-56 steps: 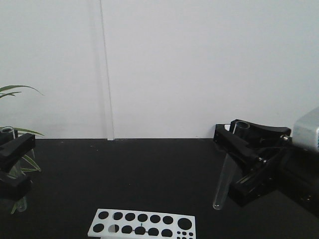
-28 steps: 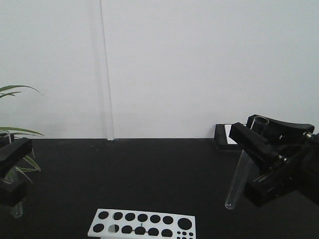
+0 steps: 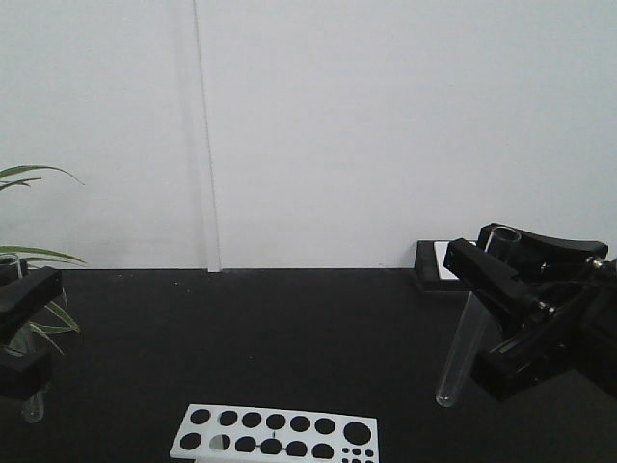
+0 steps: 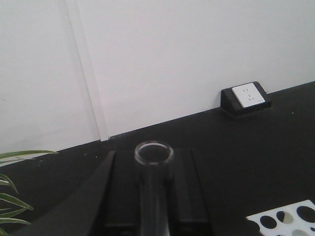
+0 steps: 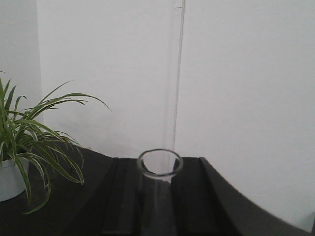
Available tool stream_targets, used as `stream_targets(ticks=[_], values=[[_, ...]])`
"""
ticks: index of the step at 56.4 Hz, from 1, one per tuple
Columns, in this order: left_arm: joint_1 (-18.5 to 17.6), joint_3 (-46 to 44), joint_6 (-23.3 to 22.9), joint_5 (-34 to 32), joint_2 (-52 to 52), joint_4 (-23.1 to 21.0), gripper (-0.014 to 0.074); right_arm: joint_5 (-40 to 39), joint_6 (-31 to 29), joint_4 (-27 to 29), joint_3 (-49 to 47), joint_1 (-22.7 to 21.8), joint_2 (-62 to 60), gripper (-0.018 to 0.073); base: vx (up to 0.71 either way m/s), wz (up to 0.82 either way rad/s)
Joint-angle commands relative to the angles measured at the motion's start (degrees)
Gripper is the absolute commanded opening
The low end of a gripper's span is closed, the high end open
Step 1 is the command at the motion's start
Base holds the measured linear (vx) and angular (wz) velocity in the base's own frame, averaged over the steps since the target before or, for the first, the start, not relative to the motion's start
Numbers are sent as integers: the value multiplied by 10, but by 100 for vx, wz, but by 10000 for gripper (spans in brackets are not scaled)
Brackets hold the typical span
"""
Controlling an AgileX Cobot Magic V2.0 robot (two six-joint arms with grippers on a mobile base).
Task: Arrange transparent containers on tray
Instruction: 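Close both grippers on the test tubes and lift them out, then drive the base to the counter with the yellow tray, holding tubes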
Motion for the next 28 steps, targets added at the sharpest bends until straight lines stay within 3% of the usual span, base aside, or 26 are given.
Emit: stream_targets(ticks=[1,28], values=[[-4,-19,-5,-36,-7,-1,-1,-35,-1,6,-17,-2,-9,-13,0,1],[-4,-19,-5,-36,-6,-1,-1,-35,-1,6,-17,-2,-9,-13,-10,3]])
